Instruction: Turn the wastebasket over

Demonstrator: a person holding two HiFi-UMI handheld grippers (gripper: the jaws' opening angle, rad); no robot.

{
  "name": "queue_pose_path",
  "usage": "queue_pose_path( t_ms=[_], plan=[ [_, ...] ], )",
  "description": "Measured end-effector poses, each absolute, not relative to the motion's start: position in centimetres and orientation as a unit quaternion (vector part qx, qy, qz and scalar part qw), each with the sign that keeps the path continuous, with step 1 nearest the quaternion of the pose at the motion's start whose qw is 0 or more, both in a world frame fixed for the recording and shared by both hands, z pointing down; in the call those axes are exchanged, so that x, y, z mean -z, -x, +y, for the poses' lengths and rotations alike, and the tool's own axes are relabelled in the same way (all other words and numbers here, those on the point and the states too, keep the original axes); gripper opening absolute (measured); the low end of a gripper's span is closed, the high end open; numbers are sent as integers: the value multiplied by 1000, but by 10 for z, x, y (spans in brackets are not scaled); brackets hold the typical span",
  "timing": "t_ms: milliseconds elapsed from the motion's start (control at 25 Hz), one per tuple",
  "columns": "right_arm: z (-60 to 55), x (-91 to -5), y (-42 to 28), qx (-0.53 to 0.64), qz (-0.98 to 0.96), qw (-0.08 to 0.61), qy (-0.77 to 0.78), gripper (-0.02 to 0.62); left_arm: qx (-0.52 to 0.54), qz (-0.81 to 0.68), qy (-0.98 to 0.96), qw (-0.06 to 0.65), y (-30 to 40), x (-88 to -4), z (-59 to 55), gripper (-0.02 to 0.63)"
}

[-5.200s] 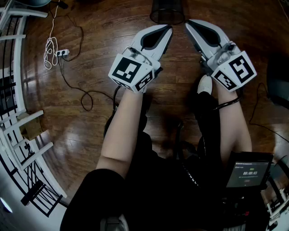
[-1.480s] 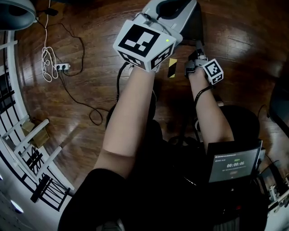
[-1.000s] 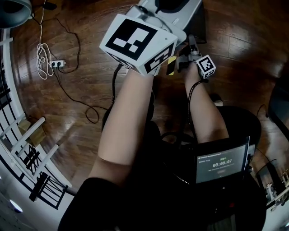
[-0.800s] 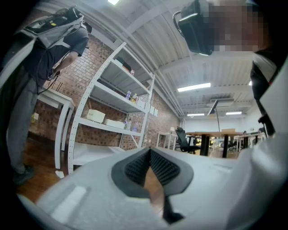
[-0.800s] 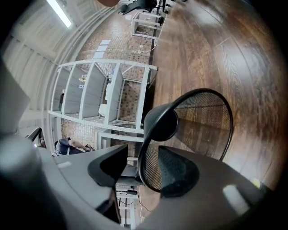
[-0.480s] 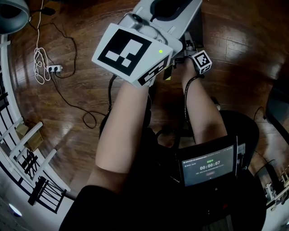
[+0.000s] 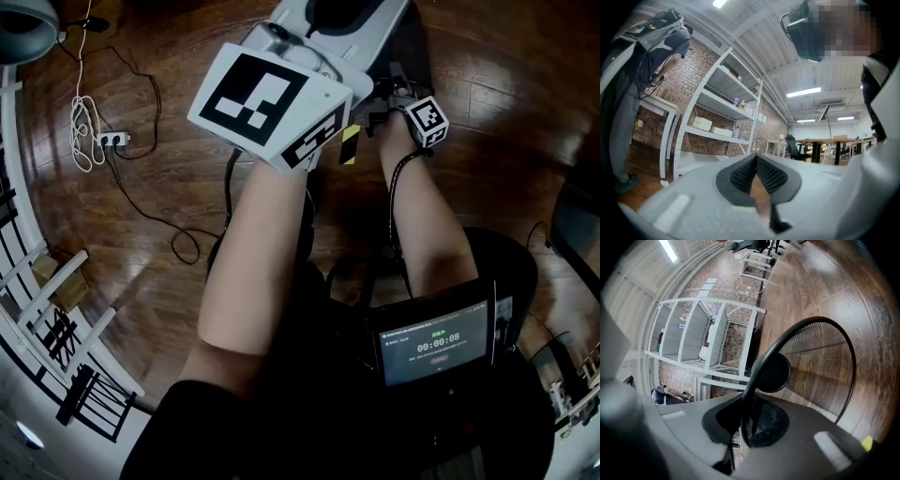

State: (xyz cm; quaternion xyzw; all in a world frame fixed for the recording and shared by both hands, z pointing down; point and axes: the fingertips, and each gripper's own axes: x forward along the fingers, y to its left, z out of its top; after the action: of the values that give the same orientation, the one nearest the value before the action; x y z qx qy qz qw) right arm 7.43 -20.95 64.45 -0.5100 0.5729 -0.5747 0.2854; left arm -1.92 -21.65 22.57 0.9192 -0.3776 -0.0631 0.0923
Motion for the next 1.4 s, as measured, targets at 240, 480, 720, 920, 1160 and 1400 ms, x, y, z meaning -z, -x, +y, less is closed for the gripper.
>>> queue_pose_path(
  t_ms=[240,480,720,920,1160,1400],
  plan=[
    [-219,-610,-80,551,635,234,488,6,58,-378,-920,86,19,-224,-216,3],
    [-237,-568,-82,484,766,54,420,6,61,-385,-917,83,26,-223,-217,3],
    [-240,-557,-98,454,807,-66,372,5,60,-391,-915,83,27,-226,-219,2],
    [-236,-569,-108,417,825,-201,325,6,61,-389,-915,82,28,-226,-220,2],
    [-219,-595,-120,293,811,-443,245,8,76,-382,-918,74,22,-224,-222,3],
    [-207,-614,-116,67,748,-645,138,18,76,-383,-918,76,25,-224,-223,2]
  ],
)
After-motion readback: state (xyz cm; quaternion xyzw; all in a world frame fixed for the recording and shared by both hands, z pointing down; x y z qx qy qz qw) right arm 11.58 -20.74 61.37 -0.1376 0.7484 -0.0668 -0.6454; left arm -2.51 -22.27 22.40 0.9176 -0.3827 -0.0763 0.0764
